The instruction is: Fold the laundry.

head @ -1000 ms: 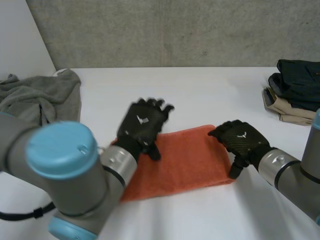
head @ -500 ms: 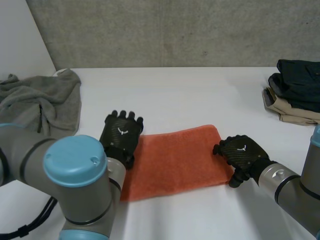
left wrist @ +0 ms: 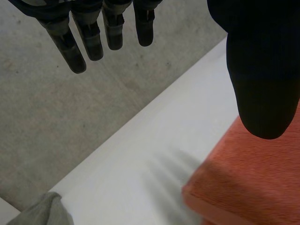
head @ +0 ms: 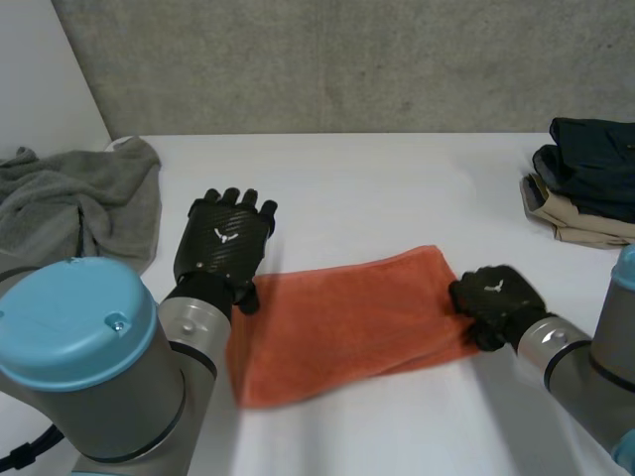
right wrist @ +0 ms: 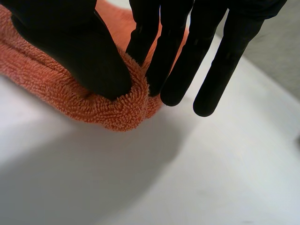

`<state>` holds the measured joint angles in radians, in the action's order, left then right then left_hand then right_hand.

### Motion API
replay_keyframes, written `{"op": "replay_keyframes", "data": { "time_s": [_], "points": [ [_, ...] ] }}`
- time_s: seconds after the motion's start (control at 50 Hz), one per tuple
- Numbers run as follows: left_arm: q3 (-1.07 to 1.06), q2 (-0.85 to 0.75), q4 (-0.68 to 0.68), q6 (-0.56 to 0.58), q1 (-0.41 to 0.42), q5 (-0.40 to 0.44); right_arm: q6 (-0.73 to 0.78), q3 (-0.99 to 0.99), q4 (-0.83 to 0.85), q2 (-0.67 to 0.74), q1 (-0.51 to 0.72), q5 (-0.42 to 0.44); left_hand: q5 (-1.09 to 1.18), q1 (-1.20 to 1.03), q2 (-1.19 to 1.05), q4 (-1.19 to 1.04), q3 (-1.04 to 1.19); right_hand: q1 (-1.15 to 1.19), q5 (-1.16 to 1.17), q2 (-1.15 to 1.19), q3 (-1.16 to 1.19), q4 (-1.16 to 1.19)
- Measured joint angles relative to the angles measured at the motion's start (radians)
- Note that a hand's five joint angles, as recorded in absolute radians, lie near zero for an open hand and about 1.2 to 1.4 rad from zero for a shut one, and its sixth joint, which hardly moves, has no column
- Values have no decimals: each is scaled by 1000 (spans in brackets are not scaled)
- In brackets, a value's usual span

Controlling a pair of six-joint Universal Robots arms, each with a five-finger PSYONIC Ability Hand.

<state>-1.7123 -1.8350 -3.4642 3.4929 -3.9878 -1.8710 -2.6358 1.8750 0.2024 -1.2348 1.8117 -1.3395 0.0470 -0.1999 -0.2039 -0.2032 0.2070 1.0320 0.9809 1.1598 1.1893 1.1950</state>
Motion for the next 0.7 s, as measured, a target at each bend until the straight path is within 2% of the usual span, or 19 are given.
{"op": "replay_keyframes", "data": {
  "time_s": [0.12, 0.2, 0.26, 0.38, 0.48, 0.56, 0.58, 0.6, 0.62, 0.7],
  "points": [
    [0, 35, 1, -8, -12, 5, 92, -44, -9, -55, 46, -49, 0, 0, 0, 0, 0, 0, 8, 0, 0, 1],
    [-5, 60, 4, -9, -30, 5, 135, -93, -5, -63, 142, -55, 0, 0, 0, 0, 0, 4, 12, 0, 0, 2],
    [-20, 94, 7, -9, -54, 3, 163, -146, 24, -55, 281, -48, 0, 0, 0, 0, 0, 9, 12, 0, 0, 3],
    [-66, 169, 9, -15, -111, 1, 236, -186, 140, 15, 521, 23, 0, 0, 0, 0, 0, 9, 12, 0, 2, 4],
    [-93, 216, 11, -50, -149, 0, 309, -202, 184, 113, 623, 78, 0, 0, 0, 0, 0, 9, 12, 0, -8, -14],
    [-98, 227, 13, -94, -160, 1, 305, -203, 192, 145, 637, 93, 0, 0, 0, 0, 0, -472, -471, -505, -480, -487],
    [-98, 228, 13, -113, -162, 2, 284, -201, 193, 142, 632, 95, 0, 0, 0, 0, 0, -673, -709, -735, -723, -731],
    [-97, 228, 13, -126, -163, 3, 261, -200, 193, 132, 622, 93, 0, 0, 0, 0, 0, -751, -828, -845, -845, -853],
    [-96, 228, 13, -130, -163, 4, 253, -200, 193, 128, 618, 92, 0, 0, 0, 0, 0, -774, -865, -880, -886, -893],
    [-83, 220, 12, -178, -157, 23, 60, -207, 166, 35, 514, 54, 0, 0, 0, 0, 0, -808, -938, -953, -980, -985]
  ]
}}
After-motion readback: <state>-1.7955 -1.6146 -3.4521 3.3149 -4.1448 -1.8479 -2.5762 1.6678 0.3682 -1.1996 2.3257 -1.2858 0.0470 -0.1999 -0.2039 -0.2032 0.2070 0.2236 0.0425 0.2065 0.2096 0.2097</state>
